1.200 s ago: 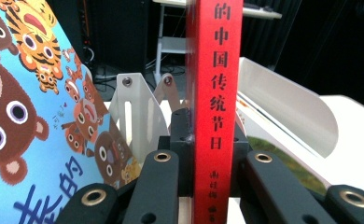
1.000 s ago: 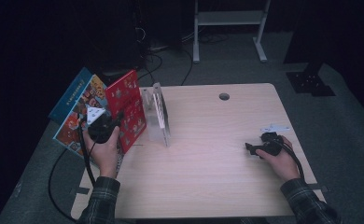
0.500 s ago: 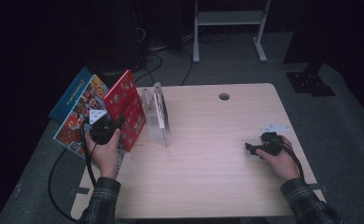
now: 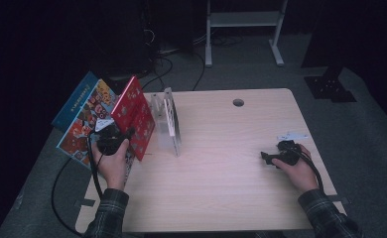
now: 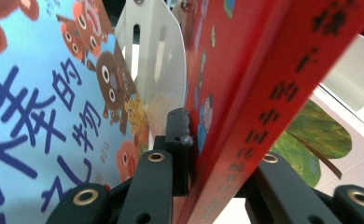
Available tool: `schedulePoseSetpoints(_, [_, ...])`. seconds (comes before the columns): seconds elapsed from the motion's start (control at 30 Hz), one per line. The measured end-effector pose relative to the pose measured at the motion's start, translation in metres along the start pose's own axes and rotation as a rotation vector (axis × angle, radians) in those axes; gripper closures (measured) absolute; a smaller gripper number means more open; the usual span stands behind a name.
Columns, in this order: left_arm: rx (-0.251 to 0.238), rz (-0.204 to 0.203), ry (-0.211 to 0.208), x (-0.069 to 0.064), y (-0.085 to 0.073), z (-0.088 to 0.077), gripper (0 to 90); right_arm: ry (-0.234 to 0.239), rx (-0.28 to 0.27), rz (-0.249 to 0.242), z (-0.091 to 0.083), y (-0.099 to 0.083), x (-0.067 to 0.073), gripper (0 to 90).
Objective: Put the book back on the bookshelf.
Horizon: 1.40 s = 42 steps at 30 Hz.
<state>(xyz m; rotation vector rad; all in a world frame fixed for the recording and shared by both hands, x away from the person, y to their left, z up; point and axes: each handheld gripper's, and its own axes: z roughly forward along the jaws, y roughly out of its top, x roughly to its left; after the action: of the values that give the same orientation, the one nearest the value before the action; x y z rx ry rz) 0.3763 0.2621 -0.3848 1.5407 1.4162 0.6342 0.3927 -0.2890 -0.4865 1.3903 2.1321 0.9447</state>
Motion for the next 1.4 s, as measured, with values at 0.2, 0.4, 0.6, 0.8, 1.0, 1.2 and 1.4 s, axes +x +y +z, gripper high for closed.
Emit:
schedulePoseSetpoints(0.2, [-0.006, -0.010, -0.005, 0.000, -0.002, 0.000, 75.4, 0.000, 0.000, 0.000, 0.000, 0.000, 0.000, 12.3])
schedulePoseSetpoints(0.4, [-0.002, -0.007, -0.031, 0.000, -0.005, -0.002, 66.2, 0.000, -0.001, 0.000, 0.000, 0.000, 0.000, 12.3])
schedulePoseSetpoints(0.6, [-0.001, 0.008, -0.029, 0.004, -0.007, -0.014, 56.7, 0.000, 0.000, 0.000, 0.000, 0.000, 0.000, 12.3])
schedulePoseSetpoints(0.8, [0.016, 0.057, -0.052, 0.000, -0.015, -0.024, 48.8, 0.000, -0.001, -0.001, 0.000, 0.000, 0.000, 12.3])
schedulePoseSetpoints(1.0, [0.074, 0.106, -0.079, -0.008, -0.025, -0.030, 41.6, 0.000, 0.000, 0.000, 0.000, 0.000, 0.000, 12.3])
schedulePoseSetpoints(1.2, [0.140, 0.143, -0.131, -0.018, -0.036, -0.034, 35.2, -0.001, 0.000, -0.001, 0.000, 0.000, 0.000, 12.3])
schedulePoseSetpoints(1.4, [0.194, 0.185, -0.117, -0.027, -0.049, -0.041, 28.5, -0.001, 0.000, 0.000, 0.000, 0.000, 0.000, 12.3])
